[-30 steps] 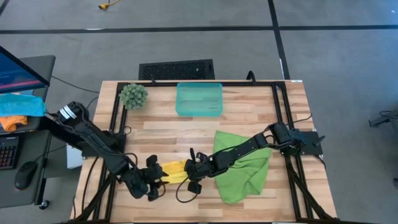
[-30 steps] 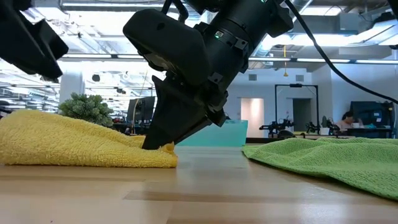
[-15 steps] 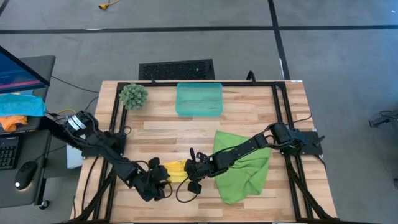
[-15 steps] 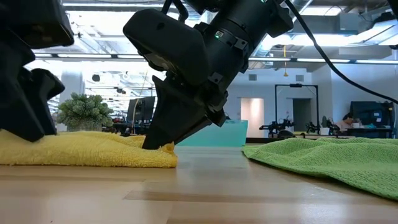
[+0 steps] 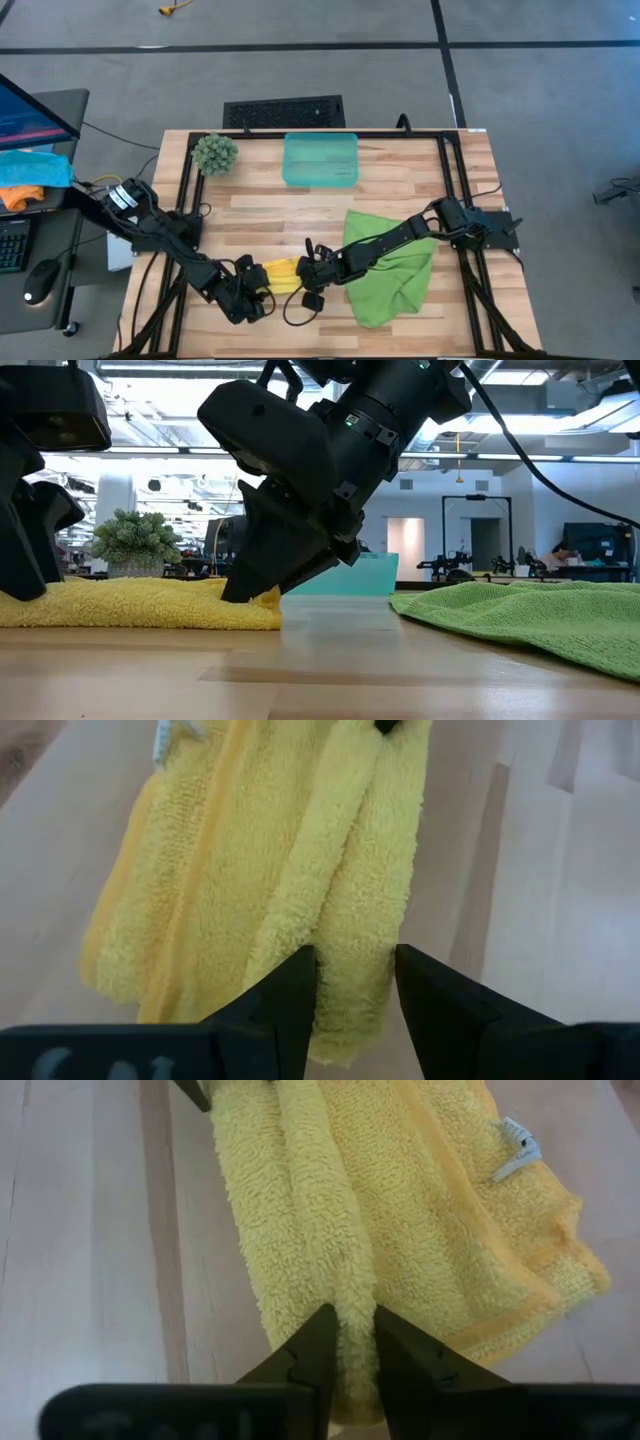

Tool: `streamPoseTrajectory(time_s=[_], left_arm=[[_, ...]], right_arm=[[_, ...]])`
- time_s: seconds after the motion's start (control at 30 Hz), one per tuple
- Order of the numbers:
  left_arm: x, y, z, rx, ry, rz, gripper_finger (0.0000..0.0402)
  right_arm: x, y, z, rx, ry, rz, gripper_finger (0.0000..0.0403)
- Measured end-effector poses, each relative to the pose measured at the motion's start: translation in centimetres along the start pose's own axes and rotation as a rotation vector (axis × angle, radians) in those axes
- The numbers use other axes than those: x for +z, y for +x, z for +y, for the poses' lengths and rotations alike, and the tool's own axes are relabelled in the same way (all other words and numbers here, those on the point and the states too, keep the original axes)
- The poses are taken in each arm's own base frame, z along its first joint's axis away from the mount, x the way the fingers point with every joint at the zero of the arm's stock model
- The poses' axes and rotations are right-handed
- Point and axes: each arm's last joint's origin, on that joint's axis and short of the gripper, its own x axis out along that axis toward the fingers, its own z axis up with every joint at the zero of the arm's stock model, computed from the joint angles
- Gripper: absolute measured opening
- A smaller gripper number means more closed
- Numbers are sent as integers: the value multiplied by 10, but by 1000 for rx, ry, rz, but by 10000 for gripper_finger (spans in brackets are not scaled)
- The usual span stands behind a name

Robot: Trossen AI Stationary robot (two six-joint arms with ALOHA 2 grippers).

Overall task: Roll microfiber towels into tight, uniform cylinder then place into a basket
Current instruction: Roll the yellow microfiber cloth

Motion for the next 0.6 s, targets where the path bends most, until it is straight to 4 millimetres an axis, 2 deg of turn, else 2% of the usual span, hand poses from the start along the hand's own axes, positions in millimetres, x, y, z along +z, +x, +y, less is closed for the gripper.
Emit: streamPoseTrajectory(time_s=[0.23, 0.43, 0.6], left_arm=[[-1, 0, 1, 5, -1, 11, 134], [-2, 0, 1, 4, 3, 29, 134], [-2, 0, 2, 7, 4, 33, 134]], right_arm=[[4, -5, -3, 36, -21, 15, 117], [12, -30, -1, 23, -97, 5, 117], [11, -46, 14, -20, -273, -39, 118]])
